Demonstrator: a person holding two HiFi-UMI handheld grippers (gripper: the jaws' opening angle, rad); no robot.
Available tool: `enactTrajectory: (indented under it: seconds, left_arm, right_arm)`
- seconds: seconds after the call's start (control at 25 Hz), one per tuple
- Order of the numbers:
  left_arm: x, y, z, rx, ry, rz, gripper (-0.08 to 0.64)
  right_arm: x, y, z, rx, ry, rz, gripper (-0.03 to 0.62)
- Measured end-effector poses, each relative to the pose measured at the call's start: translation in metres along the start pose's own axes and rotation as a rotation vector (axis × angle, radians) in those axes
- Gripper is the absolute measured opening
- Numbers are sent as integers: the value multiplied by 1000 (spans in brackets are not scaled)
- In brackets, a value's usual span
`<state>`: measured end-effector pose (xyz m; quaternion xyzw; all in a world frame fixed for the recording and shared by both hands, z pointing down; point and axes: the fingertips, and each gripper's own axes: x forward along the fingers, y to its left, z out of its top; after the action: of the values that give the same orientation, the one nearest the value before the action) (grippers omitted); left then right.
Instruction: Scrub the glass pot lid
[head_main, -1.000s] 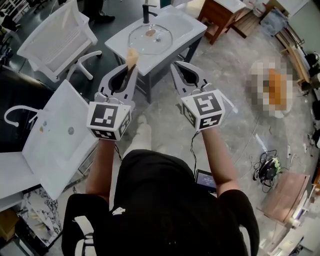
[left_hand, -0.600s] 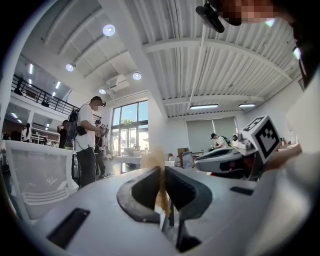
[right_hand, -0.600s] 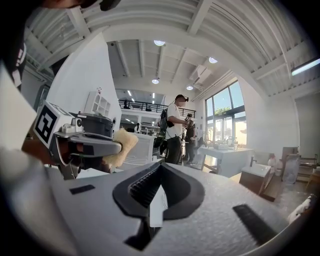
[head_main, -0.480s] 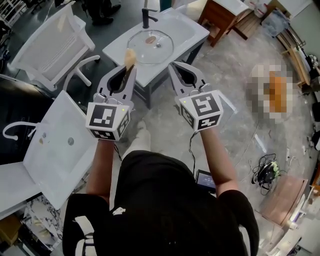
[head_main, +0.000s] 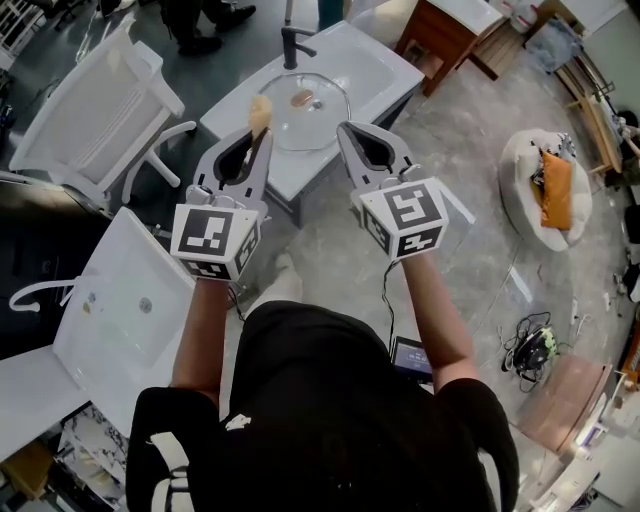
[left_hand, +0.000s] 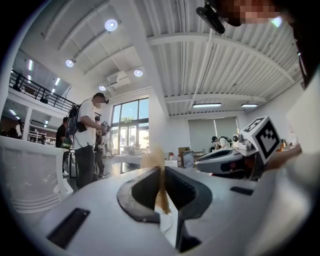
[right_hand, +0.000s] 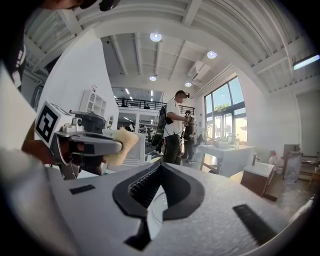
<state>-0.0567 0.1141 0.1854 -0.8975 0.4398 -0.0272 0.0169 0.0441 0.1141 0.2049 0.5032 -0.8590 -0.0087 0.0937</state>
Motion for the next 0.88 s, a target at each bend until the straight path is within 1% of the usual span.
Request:
enactTrajectory:
  seconds: [0.2,0.6,0.88]
  left_arm:
    - [21,26,4,-26,30,5,20]
    - [55,83,-8,-63,35,-10,20]
    - [73,113,-18,-79,46,-32,20]
  right_arm:
    - [33,-11,4,4,14,0,0]
    - [96,-17,1,-5,65,-2,0]
    - [130,-17,-3,-1,89,-9,0]
